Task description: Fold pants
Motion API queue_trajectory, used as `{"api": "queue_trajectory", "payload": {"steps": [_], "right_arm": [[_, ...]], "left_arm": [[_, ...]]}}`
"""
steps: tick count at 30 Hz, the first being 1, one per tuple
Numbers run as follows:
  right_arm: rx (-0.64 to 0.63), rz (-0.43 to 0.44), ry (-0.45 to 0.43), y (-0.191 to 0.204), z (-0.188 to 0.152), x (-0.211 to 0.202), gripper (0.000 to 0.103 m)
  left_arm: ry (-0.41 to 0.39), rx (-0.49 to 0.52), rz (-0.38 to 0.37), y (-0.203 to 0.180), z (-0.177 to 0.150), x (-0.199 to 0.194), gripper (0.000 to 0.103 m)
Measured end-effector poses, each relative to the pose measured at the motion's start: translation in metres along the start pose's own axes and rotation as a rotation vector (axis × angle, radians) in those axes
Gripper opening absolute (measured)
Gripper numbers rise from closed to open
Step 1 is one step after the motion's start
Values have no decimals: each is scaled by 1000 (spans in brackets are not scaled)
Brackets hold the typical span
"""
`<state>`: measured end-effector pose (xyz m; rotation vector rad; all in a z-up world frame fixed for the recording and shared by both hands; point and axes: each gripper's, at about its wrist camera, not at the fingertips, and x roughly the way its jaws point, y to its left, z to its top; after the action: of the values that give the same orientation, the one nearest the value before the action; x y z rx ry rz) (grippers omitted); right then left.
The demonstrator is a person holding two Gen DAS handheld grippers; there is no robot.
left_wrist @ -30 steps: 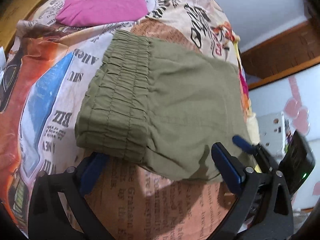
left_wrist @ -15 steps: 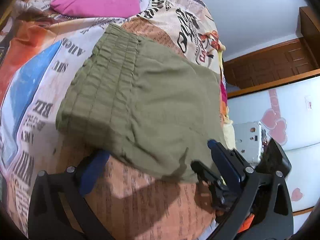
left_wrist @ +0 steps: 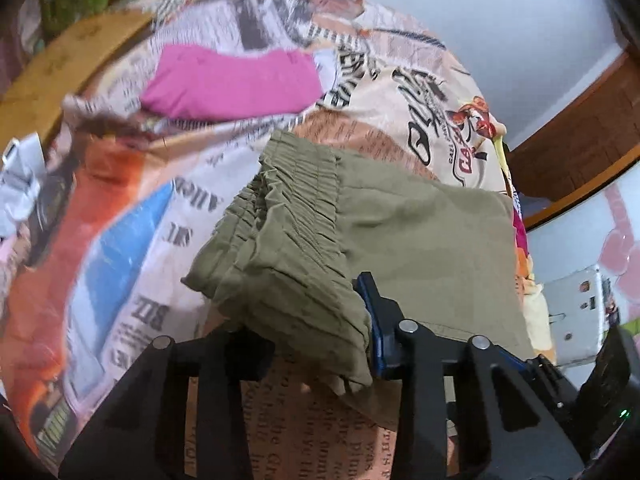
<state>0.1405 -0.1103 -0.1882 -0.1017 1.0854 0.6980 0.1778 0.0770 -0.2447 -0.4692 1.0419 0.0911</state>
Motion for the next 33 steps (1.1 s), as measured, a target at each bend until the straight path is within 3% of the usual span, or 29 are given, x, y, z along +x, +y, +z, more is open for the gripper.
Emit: {"api": "queue_trajectory", "payload": {"steps": [11,18,25,33], "right_arm": [[31,5,-38,-3,-7,-28,78],[122,-53,-56,-27,-27,-47,78],[194,-39,-31,-45,-44,-42,78],[204,-15,-48,-48,-49,-41,78]], "left_arm": [[-184,129,191,10,-17,-54,34],[-330,167,324,14,-25,-95,34],[-421,288,340,-25,-30,-115,34],[-474,434,238,-89,-31,-125,30]]}}
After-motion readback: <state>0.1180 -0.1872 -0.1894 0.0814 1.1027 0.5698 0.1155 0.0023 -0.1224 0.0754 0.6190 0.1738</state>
